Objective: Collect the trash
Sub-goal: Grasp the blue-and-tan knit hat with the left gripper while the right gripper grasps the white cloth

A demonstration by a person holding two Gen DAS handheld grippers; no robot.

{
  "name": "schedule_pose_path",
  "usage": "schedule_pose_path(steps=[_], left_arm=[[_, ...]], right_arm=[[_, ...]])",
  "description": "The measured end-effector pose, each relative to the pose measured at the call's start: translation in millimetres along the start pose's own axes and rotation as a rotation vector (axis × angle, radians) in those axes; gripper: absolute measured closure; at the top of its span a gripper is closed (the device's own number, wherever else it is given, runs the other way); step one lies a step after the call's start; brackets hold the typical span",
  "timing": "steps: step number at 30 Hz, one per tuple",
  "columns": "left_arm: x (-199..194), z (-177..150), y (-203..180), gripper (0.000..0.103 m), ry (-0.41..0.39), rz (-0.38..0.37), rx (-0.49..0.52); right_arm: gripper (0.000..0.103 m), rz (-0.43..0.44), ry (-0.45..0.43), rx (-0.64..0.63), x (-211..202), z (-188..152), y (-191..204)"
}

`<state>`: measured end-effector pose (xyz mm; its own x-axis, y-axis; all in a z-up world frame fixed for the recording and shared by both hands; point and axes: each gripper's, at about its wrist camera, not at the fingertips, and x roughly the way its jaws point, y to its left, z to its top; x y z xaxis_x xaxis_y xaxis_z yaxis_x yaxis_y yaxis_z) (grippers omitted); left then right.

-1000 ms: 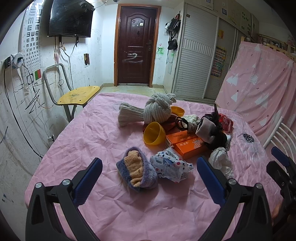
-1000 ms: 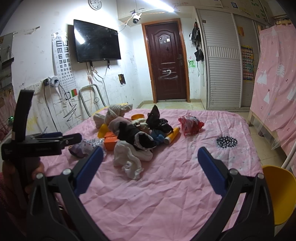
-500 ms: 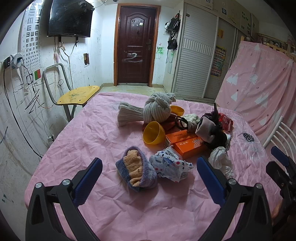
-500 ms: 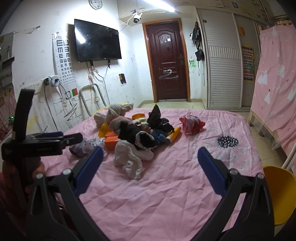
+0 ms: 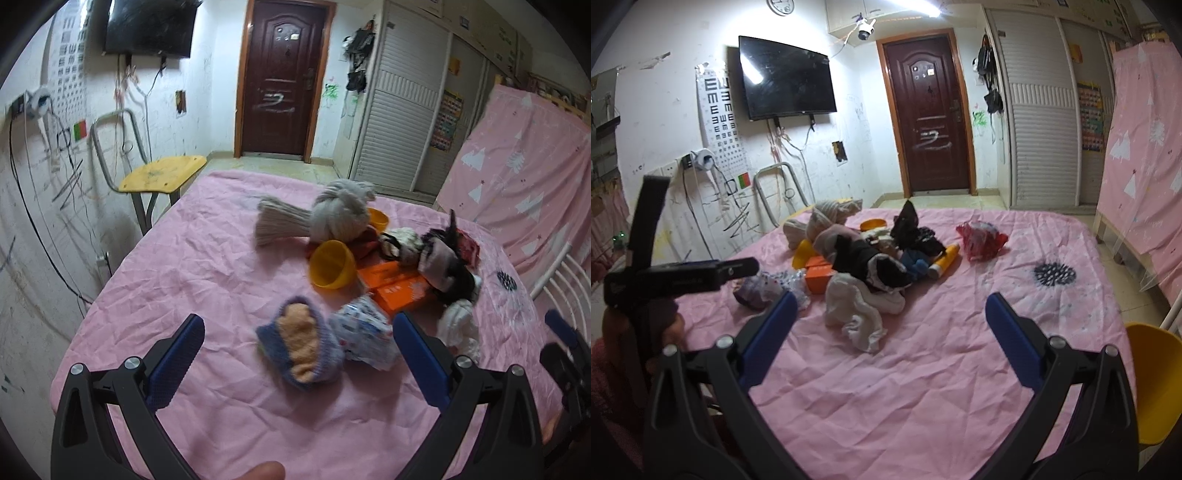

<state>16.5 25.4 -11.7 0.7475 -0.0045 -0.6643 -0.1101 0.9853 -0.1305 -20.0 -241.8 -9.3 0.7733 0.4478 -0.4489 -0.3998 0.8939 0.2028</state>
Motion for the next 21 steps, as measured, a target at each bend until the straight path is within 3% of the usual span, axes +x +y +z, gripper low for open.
schedule_pose_path(steps=[7,13,15,17,21], left_arm=[[10.5,4.4,3.5,0.008,0.037,-0.028,0.017],[14.6,2.1,-5.7,0.009,0.055,-0.005,0.074],[16.1,3.0,-5.7,0.014,0.067,-0.004,0.083],[19.1,5.3,-1.8,0.021,0.104,-0.037,0.066],[20.7,13.2,15.6,0.021,0.155,-0.109,-0.004]], right_arm=[[0.005,0.065,0.098,0.022,22.4,-0.4,2.2],[0.005,0.092,0.217,-0.040,46.5,0.4,15.3],[0.005,0.090,0.249,-0.072,53.6,3.4,21.0],[0.005,0.085,0.282,-0.092,60.4,6.9,25.1],[0.005,0.082,0.310,-0.113,72.4,13.6,30.7]])
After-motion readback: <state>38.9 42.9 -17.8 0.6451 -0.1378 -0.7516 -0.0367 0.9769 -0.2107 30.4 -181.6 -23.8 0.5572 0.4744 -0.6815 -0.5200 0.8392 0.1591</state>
